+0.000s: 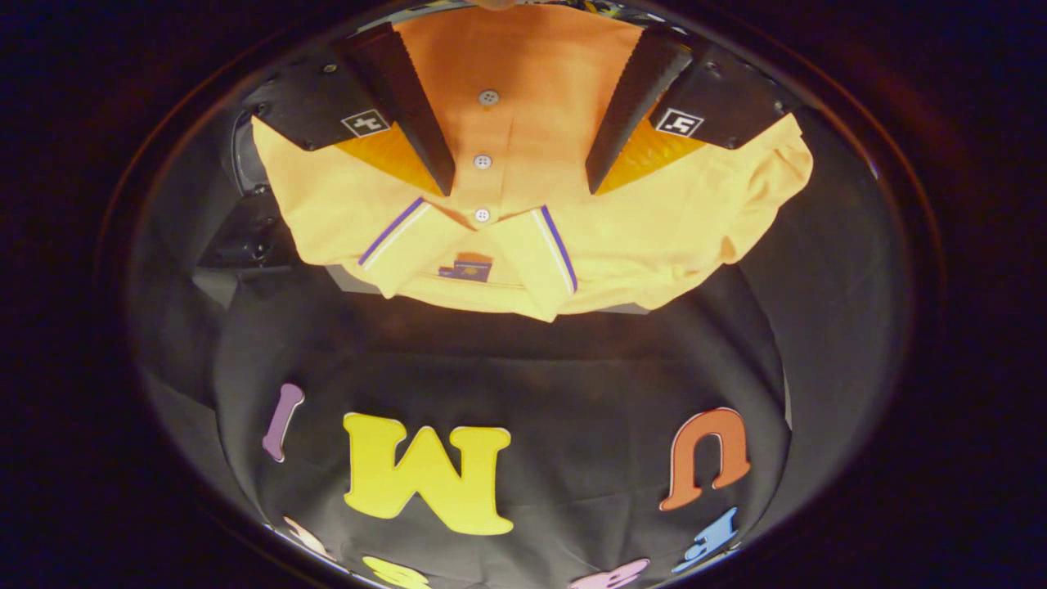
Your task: Put the clothes into the washing machine and then close the washing machine lid.
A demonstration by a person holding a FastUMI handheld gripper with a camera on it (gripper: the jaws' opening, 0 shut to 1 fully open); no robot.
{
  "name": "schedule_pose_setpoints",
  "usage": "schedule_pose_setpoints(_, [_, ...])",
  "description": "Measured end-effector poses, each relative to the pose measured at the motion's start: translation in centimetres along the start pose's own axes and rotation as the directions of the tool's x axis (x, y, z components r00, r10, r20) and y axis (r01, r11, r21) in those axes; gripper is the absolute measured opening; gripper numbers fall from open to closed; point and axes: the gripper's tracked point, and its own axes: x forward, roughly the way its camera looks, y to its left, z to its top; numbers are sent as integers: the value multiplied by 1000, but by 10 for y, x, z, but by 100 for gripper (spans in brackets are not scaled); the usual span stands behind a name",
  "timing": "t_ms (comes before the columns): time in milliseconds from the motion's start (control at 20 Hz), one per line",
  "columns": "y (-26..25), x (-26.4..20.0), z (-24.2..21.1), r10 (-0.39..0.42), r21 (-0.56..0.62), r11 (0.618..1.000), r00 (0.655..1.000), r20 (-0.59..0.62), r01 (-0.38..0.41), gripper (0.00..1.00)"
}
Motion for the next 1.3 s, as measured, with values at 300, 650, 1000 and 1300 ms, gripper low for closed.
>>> schedule_pose_setpoints(300, [0,0,-1,2,-26,1000,999,-53,-3,100])
schedule_pose_setpoints(650, [-8,-1,-1,-17,-114,993,997,-78,8,22])
schedule_pose_setpoints(1000, [-14,-6,-1,63,-61,995,983,-171,-74,7])
schedule_pose_setpoints(1300, [-21,-17,16,175,4,984,978,-110,-176,6])
